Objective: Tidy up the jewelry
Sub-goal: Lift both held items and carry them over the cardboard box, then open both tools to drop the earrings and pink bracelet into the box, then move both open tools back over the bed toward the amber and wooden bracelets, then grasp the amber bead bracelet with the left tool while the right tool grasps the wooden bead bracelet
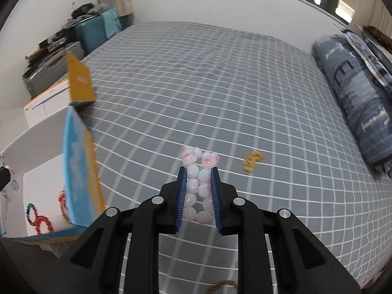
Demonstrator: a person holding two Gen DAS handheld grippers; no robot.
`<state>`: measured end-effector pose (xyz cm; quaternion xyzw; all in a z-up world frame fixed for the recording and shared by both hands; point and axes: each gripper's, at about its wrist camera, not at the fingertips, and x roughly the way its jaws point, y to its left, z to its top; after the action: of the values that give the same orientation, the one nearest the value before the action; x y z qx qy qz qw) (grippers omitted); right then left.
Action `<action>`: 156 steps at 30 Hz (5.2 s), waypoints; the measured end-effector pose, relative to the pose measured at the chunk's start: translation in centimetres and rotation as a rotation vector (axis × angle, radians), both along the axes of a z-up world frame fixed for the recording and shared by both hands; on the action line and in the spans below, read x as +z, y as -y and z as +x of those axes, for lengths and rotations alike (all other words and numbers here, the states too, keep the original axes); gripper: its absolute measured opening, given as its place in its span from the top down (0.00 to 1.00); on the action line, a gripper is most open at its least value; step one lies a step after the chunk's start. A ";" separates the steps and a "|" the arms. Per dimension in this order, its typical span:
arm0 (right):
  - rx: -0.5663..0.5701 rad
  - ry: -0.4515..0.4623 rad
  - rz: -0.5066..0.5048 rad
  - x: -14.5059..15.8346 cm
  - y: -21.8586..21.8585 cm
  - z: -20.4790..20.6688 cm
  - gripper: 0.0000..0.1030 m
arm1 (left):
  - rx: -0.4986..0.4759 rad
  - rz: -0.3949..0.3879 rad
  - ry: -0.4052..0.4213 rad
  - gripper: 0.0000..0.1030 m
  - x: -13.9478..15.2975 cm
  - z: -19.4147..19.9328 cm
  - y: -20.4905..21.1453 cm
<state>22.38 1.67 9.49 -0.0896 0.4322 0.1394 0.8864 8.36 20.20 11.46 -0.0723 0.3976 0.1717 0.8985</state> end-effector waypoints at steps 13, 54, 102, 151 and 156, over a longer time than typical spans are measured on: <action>0.183 0.023 -0.013 0.6 -11.4 -3.9 0.82 | 0.093 -0.019 -0.025 0.89 -0.8 -2.6 -6.6; 0.370 -0.129 -0.098 -7.9 -24.0 -7.2 0.79 | 0.212 -0.087 -0.250 0.87 -9.8 -3.6 -14.7; -0.147 -0.133 0.038 -4.4 13.7 -4.5 0.07 | -0.228 -0.059 -0.050 0.06 -4.3 7.4 12.6; -0.054 -0.184 0.039 -16.1 14.6 -12.0 0.39 | -0.348 -0.046 -0.262 0.62 -20.3 26.3 26.2; -0.060 -0.179 0.030 -16.1 14.4 -12.4 0.53 | -0.351 -0.039 -0.282 0.90 -20.1 26.0 26.3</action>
<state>10.02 -12.70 -6.63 -0.0504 0.5100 0.1268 0.8493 34.35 -6.08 -8.65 0.0054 0.5290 0.0134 0.8485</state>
